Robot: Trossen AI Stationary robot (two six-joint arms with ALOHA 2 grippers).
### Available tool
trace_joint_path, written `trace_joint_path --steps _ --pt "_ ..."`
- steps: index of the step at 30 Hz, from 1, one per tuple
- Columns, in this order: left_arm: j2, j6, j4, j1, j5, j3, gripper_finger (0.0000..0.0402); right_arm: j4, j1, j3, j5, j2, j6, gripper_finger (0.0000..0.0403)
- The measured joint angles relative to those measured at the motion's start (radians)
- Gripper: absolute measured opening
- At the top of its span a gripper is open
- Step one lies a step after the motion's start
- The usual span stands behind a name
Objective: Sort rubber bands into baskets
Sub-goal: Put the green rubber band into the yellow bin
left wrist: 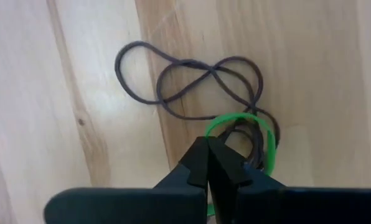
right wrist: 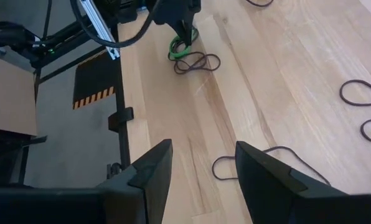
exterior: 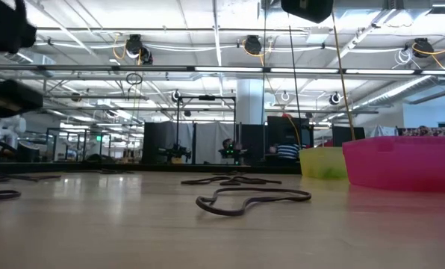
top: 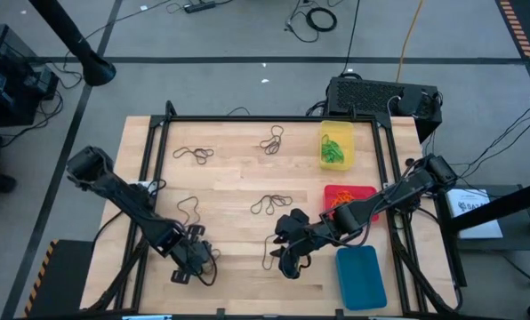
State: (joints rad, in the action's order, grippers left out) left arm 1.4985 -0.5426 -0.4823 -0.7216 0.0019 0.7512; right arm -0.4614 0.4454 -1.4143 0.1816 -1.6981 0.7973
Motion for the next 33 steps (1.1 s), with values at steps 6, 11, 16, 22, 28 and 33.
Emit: trace_joint_path --steps 6,11,16,22,28,33 --pt "-0.05 0.01 -0.005 0.032 -0.038 0.065 0.0002 -0.022 0.0 0.0 -0.035 0.003 0.003 0.0169" --pt "-0.093 0.029 -0.003 0.108 -0.038 0.148 0.0001 -0.084 0.002 0.0 0.004 0.027 0.003 0.0169" --pt "-0.101 0.071 -0.002 0.223 -0.03 0.274 0.0001 -0.171 0.008 0.0 0.136 0.08 -0.004 0.0169" --pt "-0.097 0.187 0.072 0.405 -0.185 0.389 0.0001 -0.366 0.016 -0.001 0.287 0.165 0.008 0.0169" --pt "-0.018 0.237 0.293 0.652 -0.137 0.457 0.0 -0.623 -0.005 -0.001 0.318 0.234 0.112 0.0169" --pt "0.18 0.241 0.412 0.825 0.002 0.592 0.0 -0.869 -0.037 0.0 0.387 0.309 0.092 0.0169"
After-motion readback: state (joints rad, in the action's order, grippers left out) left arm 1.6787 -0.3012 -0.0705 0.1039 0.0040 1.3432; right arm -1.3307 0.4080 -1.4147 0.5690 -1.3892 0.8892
